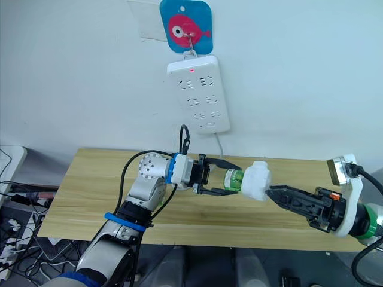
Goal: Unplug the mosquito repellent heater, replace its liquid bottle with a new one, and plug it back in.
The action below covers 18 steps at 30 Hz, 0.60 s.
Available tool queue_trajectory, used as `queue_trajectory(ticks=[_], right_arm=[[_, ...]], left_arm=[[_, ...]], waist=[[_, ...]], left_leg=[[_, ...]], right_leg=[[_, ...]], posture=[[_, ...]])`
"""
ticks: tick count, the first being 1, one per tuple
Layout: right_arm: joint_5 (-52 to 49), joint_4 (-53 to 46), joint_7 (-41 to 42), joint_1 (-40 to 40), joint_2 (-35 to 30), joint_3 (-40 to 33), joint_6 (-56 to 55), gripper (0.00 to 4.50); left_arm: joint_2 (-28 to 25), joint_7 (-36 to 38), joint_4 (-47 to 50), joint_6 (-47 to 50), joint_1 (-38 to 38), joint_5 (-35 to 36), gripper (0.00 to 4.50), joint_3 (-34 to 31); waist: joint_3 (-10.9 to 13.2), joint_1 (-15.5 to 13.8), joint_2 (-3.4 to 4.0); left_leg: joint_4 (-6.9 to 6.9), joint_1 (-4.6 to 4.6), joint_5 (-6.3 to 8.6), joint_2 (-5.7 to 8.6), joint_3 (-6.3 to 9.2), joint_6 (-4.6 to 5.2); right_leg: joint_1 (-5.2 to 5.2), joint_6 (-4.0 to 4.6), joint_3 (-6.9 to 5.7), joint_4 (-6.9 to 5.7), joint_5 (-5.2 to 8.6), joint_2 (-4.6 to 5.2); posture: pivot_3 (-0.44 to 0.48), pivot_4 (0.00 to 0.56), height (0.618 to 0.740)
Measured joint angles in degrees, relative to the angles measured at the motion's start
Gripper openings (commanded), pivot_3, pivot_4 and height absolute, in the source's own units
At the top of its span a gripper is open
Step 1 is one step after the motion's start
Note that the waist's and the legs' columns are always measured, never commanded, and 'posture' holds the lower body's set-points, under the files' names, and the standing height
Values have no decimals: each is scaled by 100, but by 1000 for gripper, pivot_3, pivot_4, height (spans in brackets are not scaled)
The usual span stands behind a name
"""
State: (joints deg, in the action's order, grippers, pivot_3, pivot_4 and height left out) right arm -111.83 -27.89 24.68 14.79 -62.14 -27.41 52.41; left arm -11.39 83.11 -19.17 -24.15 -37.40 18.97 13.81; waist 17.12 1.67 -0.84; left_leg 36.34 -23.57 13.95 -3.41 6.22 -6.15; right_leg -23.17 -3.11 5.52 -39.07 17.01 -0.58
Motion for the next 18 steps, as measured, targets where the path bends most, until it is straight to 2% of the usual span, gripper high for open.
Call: queue_trajectory(ticks=[8,18], right_arm=[[2,318,-222,-327,163,229,399,4461],[13,577,-326,-792,336,416,700,4461]], left_arm=[[198,-3,-31,-549,-137,-121,2259,96],[270,-274,-572,-1400,-422,-548,2259,179]], waist=[[1,-12,-2],[1,-10,-2]], left_leg=[[5,-5,0,0,3,1],[5,-6,1,0,3,2]], right_leg=[[0,0,-4,1,0,0],[-1,0,-5,-1,0,0]], posture=[[12,313,740],[13,311,740]])
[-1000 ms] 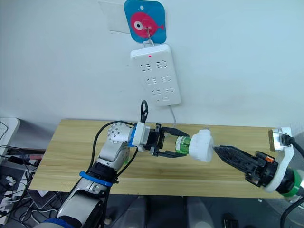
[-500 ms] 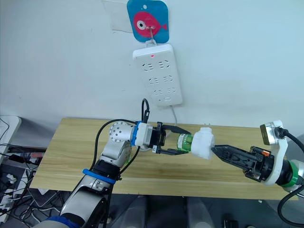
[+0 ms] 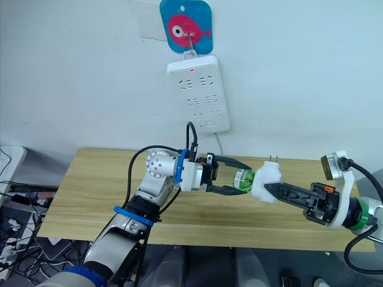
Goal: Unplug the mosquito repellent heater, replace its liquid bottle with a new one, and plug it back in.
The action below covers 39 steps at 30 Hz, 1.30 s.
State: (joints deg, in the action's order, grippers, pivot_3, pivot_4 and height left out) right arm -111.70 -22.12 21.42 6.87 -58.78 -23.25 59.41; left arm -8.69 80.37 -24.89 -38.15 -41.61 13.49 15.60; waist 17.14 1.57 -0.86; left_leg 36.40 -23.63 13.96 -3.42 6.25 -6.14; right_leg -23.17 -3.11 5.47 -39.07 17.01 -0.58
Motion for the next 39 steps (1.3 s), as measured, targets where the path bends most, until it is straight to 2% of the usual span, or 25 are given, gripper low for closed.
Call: queue_trajectory(ticks=[6,8,12,25,29,39], right_arm=[[9,-29,-465,-242,406,115,-102,4461],[8,-30,-696,-390,589,135,-171,4087],[11,-16,-861,-404,643,147,-155,2981],[15,-11,-470,-170,120,82,-72,2995],[15,-75,-446,-180,124,102,-77,4347],[15,-60,-382,-123,107,105,25,4347]], left_arm=[[-5,-102,-172,-132,-70,-61,2259,40],[-1,-104,-201,-132,-81,-62,2259,46],[-6,-104,-203,-175,-82,-54,2259,63],[-7,-95,-168,-212,-81,-5,2259,223],[-16,-97,-162,-171,-80,3,2259,223],[-53,-97,-145,-105,-75,21,2259,223]], waist=[[0,3,0],[0,5,1],[0,6,1],[0,6,1],[0,5,1],[0,4,1]], left_leg=[[3,-2,0,0,0,0],[3,-2,0,1,1,0],[2,-4,0,0,2,0],[3,-3,0,0,2,0],[3,-3,0,0,2,0],[3,-4,0,0,2,0]], right_leg=[[0,0,-1,-1,0,1],[-1,0,-1,-1,0,1],[-1,0,-2,0,0,1],[-2,0,-2,0,0,1],[-2,0,-2,0,0,1],[-2,0,-2,0,0,1]], posture=[[12,310,740],[12,307,740],[11,307,740],[12,306,740],[17,302,740],[18,300,740]])
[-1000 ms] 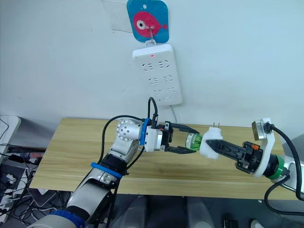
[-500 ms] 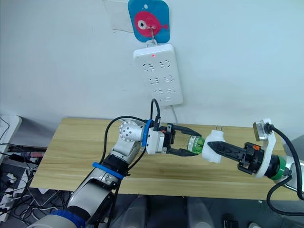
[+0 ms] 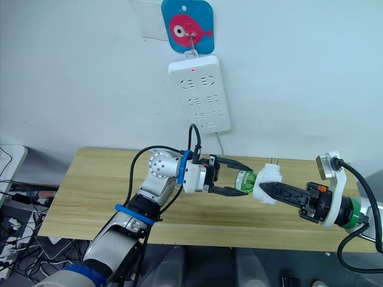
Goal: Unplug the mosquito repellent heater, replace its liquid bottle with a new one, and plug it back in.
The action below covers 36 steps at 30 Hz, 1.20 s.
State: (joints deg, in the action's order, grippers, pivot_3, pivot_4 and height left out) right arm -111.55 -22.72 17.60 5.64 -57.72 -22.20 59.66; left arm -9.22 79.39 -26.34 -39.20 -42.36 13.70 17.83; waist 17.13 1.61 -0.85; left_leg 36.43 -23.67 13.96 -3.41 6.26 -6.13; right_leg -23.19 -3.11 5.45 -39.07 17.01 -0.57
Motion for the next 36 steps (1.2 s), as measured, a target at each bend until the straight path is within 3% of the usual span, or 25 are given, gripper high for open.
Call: queue_trajectory(ticks=[3,6,14,17,21,29,33,36], right_arm=[[0,-1,-6,2,2,1,0,3976],[1,12,-97,-9,58,14,-30,3055],[1,21,-67,-30,69,29,15,3005],[-1,33,-6,-14,-91,12,27,3005],[-3,16,118,-53,-455,-35,71,3005],[-17,161,386,-219,-996,-118,256,3005],[-83,321,658,-247,-1161,-118,393,3005],[-114,349,793,-313,-1256,-133,446,3005]], left_arm=[[3,0,0,0,0,0,2259,0],[4,-5,28,-4,-1,28,2259,-2],[-22,-14,139,31,73,35,2259,-5],[-24,-12,323,524,131,127,2259,28],[-179,44,916,2363,245,628,2259,135],[-609,-734,2233,7805,-105,2173,2259,170],[-399,-1401,1971,10794,-605,3204,2259,-405],[-20,-1939,1415,12413,-794,3666,2259,-1214]], waist=[[0,0,0],[0,0,0],[0,-1,0],[0,1,0],[0,9,1],[0,10,0],[1,17,1],[1,25,0]], left_leg=[[0,0,0,0,0,0],[0,0,0,0,0,0],[0,0,0,0,0,0],[2,0,0,0,0,0],[1,0,0,-1,1,0],[15,-11,1,-2,11,1],[25,-14,6,-1,10,10],[29,-14,8,-1,11,14]], right_leg=[[0,0,-1,0,0,0],[0,0,0,0,0,0],[0,0,0,-1,0,0],[0,0,0,-1,0,0],[0,0,-1,-2,0,0],[-1,-1,-15,-2,1,-1],[-1,-2,-17,-2,1,-1],[-1,-2,-21,-2,1,-2]], posture=[[18,300,740],[18,300,740],[18,300,740],[13,302,740],[13,303,740],[16,307,740],[16,306,740],[16,305,740]])
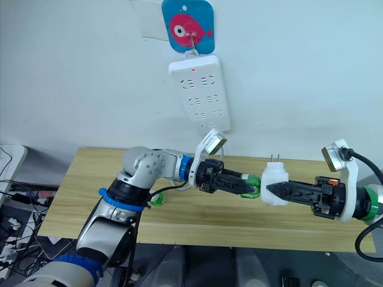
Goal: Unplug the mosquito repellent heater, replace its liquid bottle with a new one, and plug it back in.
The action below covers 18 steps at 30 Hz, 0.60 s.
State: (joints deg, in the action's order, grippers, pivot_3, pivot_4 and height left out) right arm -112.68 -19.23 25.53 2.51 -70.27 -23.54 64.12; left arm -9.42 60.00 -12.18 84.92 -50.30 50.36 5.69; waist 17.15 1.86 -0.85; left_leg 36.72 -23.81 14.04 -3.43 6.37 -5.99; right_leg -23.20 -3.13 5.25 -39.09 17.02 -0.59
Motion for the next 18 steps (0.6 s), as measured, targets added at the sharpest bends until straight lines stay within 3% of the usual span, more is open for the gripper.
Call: queue_trajectory(ticks=[3,10,13,18], right_arm=[[-5,-15,155,-34,-55,7,92,3005],[64,-16,193,-21,-123,7,168,3005],[67,-20,238,78,-123,-11,210,3005],[69,33,317,262,-80,-208,255,3005]], left_arm=[[72,-290,-44,614,-1,299,2259,-251],[65,-742,22,701,14,351,4487,-455],[-58,-697,250,432,50,346,4487,-406],[-748,-78,784,-877,417,-63,4487,108]], waist=[[0,-4,0],[0,-19,0],[0,-23,0],[-2,-25,3]], left_leg=[[0,0,-2,-1,-4,-4],[8,-1,-7,0,-10,-13],[8,-3,-10,-2,-16,-19],[8,0,-11,-4,-21,-21]], right_leg=[[0,0,2,0,0,0],[0,-2,5,-1,-2,3],[0,-2,5,-1,-2,3],[0,-2,8,-3,-2,4]], posture=[[14,302,740],[20,294,740],[18,287,740],[18,279,740]])
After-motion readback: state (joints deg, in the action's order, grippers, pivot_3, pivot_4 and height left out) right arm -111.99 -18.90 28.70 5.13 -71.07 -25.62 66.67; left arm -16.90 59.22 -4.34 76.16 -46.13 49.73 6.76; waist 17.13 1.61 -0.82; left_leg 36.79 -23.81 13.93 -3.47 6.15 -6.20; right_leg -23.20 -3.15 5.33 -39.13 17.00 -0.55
